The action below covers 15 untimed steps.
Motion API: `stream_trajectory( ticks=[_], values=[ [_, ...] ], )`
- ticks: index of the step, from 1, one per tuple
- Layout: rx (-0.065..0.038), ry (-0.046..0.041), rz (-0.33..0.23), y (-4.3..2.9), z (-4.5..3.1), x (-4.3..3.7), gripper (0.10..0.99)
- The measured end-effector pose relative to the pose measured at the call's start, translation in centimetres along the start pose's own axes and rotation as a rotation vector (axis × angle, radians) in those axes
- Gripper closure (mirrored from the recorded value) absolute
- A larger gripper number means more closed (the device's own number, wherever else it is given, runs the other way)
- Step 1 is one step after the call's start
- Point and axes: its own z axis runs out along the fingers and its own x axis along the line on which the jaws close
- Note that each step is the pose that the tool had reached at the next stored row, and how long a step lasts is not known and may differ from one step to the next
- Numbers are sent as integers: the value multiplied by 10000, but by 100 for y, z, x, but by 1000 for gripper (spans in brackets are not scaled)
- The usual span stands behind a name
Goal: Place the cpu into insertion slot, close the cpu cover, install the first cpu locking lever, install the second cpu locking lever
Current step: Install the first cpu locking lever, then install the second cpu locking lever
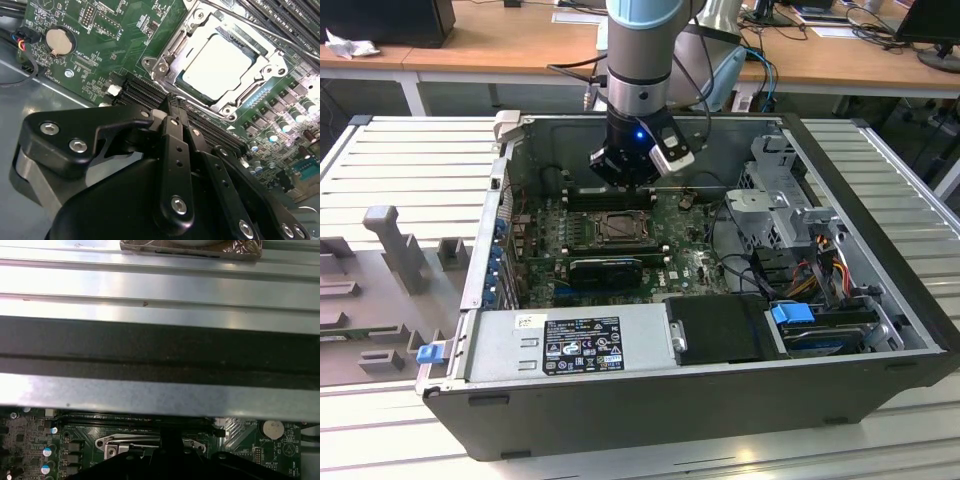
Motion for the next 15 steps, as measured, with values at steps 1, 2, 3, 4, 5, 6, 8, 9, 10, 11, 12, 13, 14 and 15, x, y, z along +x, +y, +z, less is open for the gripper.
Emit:
stream_trajectory(
  ticks=[1, 2, 3, 4, 5, 6, 8, 9, 10, 11, 12, 13, 14, 15],
  values=[
    [0, 0, 0, -3, 0, 0, 980],
    [1, 1, 0, -5, -1, 0, 980],
    [1, 1, 0, -8, -1, 0, 980],
    [0, 0, 0, -11, -1, 1, 980],
    [0, 1, 0, -15, -2, 0, 980],
    [1, 1, 0, -23, -3, 1, 980],
    [-2, -1, 1, -31, -3, 2, 980],
    [1, 0, 2, -32, -6, 2, 980],
    [2, 1, 0, -32, -12, 2, 980],
    [2, 1, 1, -31, -24, 1, 980],
    [1, 0, 0, -30, -35, 1, 980],
    [1, 0, 1, -29, -45, 1, 980],
    [0, 0, 1, -27, -65, 1, 980],
    [0, 0, 0, -26, -79, 0, 980]
  ],
)
